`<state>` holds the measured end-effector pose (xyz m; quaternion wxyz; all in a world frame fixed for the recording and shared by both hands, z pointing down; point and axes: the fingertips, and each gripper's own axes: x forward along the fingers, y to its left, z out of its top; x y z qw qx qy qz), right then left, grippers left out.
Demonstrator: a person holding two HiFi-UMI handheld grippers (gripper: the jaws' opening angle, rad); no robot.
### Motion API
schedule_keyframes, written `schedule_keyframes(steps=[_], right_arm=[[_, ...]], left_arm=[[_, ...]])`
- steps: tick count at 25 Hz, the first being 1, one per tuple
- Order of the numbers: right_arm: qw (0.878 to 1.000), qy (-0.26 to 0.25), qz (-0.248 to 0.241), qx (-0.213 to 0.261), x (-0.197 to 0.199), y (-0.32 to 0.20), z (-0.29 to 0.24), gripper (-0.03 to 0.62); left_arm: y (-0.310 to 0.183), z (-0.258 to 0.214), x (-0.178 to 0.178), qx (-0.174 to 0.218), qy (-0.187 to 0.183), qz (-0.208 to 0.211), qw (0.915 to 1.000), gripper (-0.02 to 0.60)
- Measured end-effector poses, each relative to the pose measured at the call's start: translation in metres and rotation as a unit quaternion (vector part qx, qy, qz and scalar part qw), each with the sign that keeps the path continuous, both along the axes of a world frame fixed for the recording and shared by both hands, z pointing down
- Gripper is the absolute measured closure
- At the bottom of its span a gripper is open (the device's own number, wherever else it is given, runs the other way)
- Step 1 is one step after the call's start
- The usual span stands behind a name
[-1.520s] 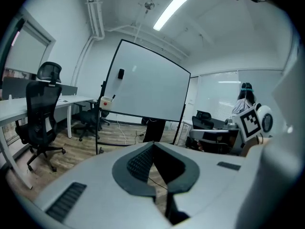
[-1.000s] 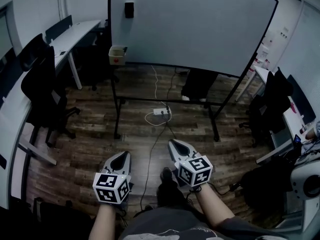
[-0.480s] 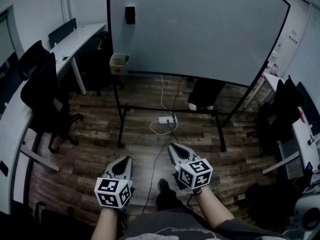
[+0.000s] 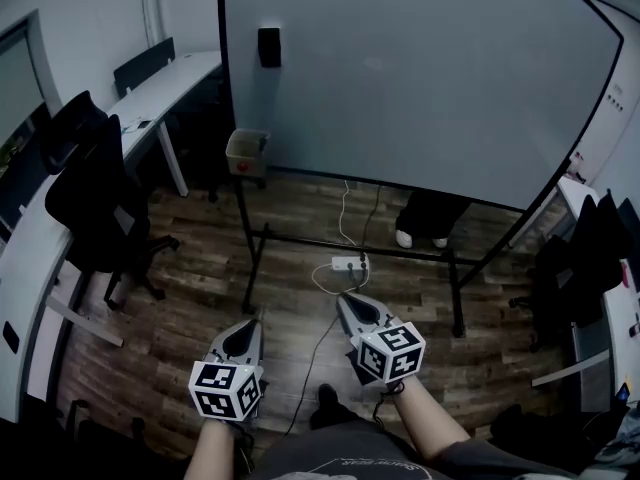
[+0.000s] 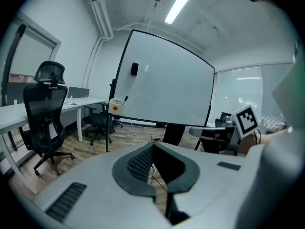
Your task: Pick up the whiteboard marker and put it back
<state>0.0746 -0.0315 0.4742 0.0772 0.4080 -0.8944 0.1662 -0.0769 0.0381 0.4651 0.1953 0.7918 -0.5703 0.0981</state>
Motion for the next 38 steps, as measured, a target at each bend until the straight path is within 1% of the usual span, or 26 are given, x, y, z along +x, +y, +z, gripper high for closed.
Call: schedule_keyframes(steps=[3,7,12,15,22,28,34,38], right_arm=[[1.000,-0.008,-0.015,0.000,-0.001,-0.028,-0.002,0.569],[0.999,-0.014,-0.047,0.009,-0.009,-0.061,-0.005,0.569],[0.997,-0.018,-0.078,0.014,-0.013,-0.091,-0.006,0.569],[0.996,-0.020,-0.087,0.013,-0.014,-0.107,-0.003,0.569],[0.995,-0.033,-0.094,0.007,-0.018,-0.127,-0.006,0.569],[0.994,-0.037,-0.103,0.002,-0.030,-0.137,-0.004,0.569],[0.995,-0.034,-0.092,0.004,-0.042,-0.170,-0.002,0.569],[0.995,-0.029,-0.091,0.010,-0.058,-0.197,-0.006,0.569]], left_arm=[[-0.019,-0.003,0.001,0.001,-0.006,-0.017,0.9998,0.569],[-0.045,-0.007,-0.001,0.011,-0.014,-0.045,0.9988,0.569],[-0.074,-0.008,0.000,0.019,-0.014,-0.075,0.9969,0.568],[-0.088,-0.009,0.000,0.024,-0.014,-0.088,0.9958,0.569],[-0.104,-0.014,-0.001,0.022,-0.021,-0.100,0.9945,0.569],[-0.113,-0.006,-0.009,0.012,-0.017,-0.108,0.9939,0.569],[-0.148,-0.004,-0.025,0.018,-0.014,-0.103,0.9945,0.568],[-0.178,-0.005,-0.041,0.025,-0.006,-0.100,0.9947,0.568]])
